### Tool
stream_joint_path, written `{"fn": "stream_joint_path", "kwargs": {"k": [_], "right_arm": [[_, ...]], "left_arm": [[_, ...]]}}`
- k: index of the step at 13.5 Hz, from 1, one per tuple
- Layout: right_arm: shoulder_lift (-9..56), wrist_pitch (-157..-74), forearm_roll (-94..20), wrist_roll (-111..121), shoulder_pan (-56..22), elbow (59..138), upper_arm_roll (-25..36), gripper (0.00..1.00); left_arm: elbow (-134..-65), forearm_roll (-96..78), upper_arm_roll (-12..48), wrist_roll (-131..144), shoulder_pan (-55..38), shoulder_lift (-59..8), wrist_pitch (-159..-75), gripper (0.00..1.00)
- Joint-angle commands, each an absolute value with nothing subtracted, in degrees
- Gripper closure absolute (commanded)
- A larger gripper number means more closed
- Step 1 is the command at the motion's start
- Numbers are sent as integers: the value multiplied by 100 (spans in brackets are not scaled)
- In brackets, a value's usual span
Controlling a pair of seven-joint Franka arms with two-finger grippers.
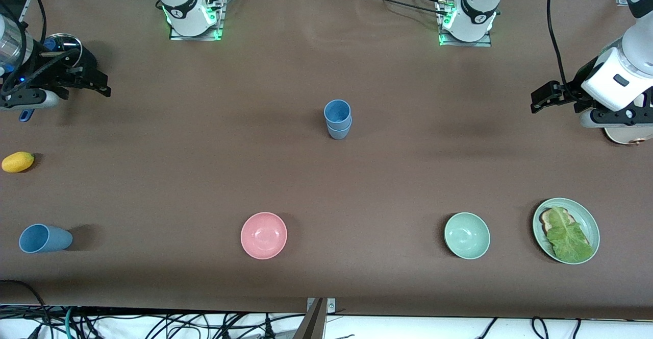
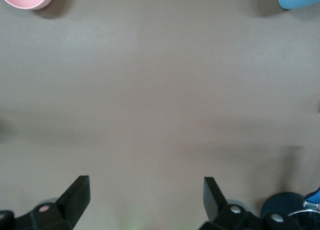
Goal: Stack blue cups with both arms
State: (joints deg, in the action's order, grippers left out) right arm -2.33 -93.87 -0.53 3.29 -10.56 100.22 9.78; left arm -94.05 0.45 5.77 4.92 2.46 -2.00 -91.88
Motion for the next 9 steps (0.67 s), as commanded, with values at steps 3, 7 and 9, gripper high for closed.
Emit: {"fn": "stream_joint_path", "kwargs": {"k": [3,7,9], "right_arm": [[-184,-9176,18,370,-1046,9853,949,0],[-149,-9114,18,360,-1046,9765,940,0],[-158,-9097,18,360,-1046,9765,949,0]], "left_arm": [[-9360,97,598,369,281,-158,-9149,0],[-9334,123,606,430,220,-158,-9149,0],[-9352,114,606,378,255,-158,-9141,0]]}}
